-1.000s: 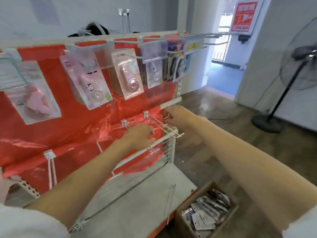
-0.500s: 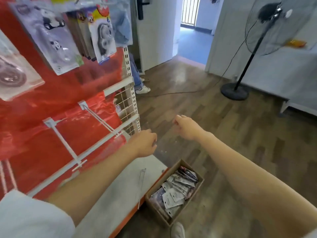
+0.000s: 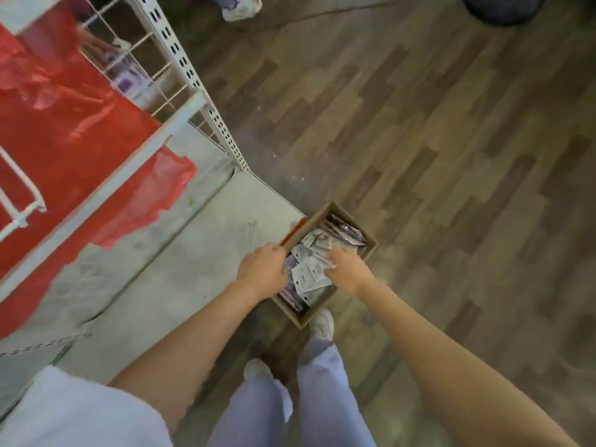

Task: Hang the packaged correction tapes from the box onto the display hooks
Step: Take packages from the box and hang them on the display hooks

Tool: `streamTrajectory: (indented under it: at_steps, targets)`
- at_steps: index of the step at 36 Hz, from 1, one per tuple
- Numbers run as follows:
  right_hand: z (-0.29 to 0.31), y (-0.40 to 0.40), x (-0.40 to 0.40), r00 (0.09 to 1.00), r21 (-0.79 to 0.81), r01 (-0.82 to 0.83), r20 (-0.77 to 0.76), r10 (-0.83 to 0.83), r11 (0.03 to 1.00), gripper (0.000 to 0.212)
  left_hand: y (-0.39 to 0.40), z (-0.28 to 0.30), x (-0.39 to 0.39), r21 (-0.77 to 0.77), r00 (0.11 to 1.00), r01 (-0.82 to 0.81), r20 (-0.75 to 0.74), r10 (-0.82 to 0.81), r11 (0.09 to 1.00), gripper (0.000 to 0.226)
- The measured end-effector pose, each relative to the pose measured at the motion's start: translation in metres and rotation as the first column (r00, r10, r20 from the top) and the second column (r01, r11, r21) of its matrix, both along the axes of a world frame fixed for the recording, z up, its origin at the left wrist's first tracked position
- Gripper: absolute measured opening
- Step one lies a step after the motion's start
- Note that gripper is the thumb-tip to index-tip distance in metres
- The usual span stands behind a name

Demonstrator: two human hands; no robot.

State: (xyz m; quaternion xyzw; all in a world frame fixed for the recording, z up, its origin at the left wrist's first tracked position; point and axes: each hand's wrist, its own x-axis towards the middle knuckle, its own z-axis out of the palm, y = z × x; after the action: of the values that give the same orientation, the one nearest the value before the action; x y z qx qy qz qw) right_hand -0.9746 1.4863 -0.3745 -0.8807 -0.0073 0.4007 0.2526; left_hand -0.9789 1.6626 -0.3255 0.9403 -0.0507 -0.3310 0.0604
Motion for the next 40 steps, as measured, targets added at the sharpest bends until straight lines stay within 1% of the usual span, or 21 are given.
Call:
streamTrajectory:
  at_steps: [4,7,10,14,17,20,23,26,27,29,31,33,34,35,36,37,38,39,40]
  targets:
    - [-0.052,0.001,-0.004,0.993,-0.010,0.077,-0.091,-0.078,0.997,0.041,0.004,-0.050,-0.005,-0.024,0.998,-0.046,-0.054,0.045,0.999,0.031]
    - [-0.095,0.005,-0.004,0.986,-0.024,0.103,-0.126,-0.105,0.994,0.037,0.007,-0.094,-0.003,-0.035,0.995,-0.054,-0.081,0.051,0.998,0.032]
    - [-0.139,0.006,-0.003,0.976,-0.049,0.144,-0.155,-0.150,0.988,0.035,0.007,-0.141,0.003,-0.037,0.991,-0.069,-0.118,0.064,0.997,0.026]
    - [-0.197,0.001,0.003,0.972,-0.073,0.158,-0.165,-0.168,0.985,0.033,0.004,-0.212,0.015,-0.064,0.986,-0.061,-0.160,0.050,0.996,0.026]
    - [-0.240,-0.007,0.011,0.972,-0.108,0.166,-0.148,-0.181,0.980,0.032,-0.003,-0.263,0.026,-0.119,0.979,-0.106,-0.186,0.083,0.987,0.022]
    - [-0.279,-0.019,0.022,0.971,-0.162,0.174,-0.135,-0.197,0.971,0.033,-0.013,-0.312,0.036,-0.136,0.972,-0.131,-0.213,0.100,0.982,0.029]
    - [-0.308,-0.031,0.031,0.975,-0.209,0.163,-0.118,-0.191,0.964,0.037,-0.025,-0.357,0.045,-0.171,0.961,-0.203,-0.224,0.163,0.964,0.032]
    - [-0.328,-0.042,0.037,0.977,-0.246,0.163,-0.097,-0.192,0.955,0.040,-0.038,-0.390,0.061,-0.220,0.926,-0.344,-0.239,0.292,0.913,0.026]
    - [-0.334,-0.044,0.039,0.978,-0.253,0.163,-0.087,-0.190,0.953,0.041,-0.042,-0.402,0.067,-0.227,0.905,-0.400,-0.253,0.343,0.888,0.027]
    - [-0.344,-0.049,0.040,0.981,-0.258,0.161,-0.064,-0.183,0.953,0.040,-0.047,-0.421,0.078,-0.182,0.839,-0.522,-0.289,0.462,0.834,0.037]
    - [-0.353,-0.053,0.041,0.983,-0.260,0.155,-0.051,-0.174,0.953,0.039,-0.052,-0.438,0.087,-0.171,0.724,-0.673,-0.354,0.592,0.720,0.046]
    - [-0.359,-0.056,0.041,0.983,-0.262,0.161,-0.039,-0.177,0.952,0.039,-0.057,-0.454,0.093,-0.194,0.577,-0.811,-0.416,0.703,0.551,0.052]
    - [-0.362,-0.057,0.041,0.983,-0.260,0.167,-0.030,-0.181,0.951,0.038,-0.059,-0.459,0.095,-0.197,0.479,-0.877,-0.446,0.756,0.439,0.051]
    - [-0.364,-0.058,0.042,0.983,-0.258,0.172,-0.022,-0.184,0.951,0.037,-0.061,-0.465,0.097,-0.195,0.358,-0.934,-0.492,0.794,0.300,0.047]
    - [-0.365,-0.059,0.042,0.983,-0.253,0.175,-0.016,-0.185,0.951,0.037,-0.065,-0.468,0.100,-0.180,0.236,-0.970,-0.543,0.806,0.163,0.041]
    - [-0.366,-0.060,0.042,0.983,-0.248,0.177,-0.012,-0.185,0.953,0.037,-0.069,-0.473,0.102,-0.171,0.150,-0.983,-0.584,0.798,0.060,0.038]
    - [-0.366,-0.061,0.042,0.982,-0.242,0.179,-0.009,-0.187,0.954,0.036,-0.073,-0.474,0.104,-0.168,0.122,-0.985,-0.602,0.789,0.023,0.036]
    - [-0.366,-0.061,0.041,0.982,-0.236,0.183,-0.005,-0.190,0.954,0.036,-0.078,-0.477,0.105,-0.178,0.123,-0.984,-0.599,0.791,0.018,0.037]
    - [-0.365,-0.061,0.041,0.981,-0.231,0.187,-0.004,-0.193,0.955,0.036,-0.084,-0.474,0.105,-0.187,0.139,-0.982,-0.579,0.804,0.036,0.038]
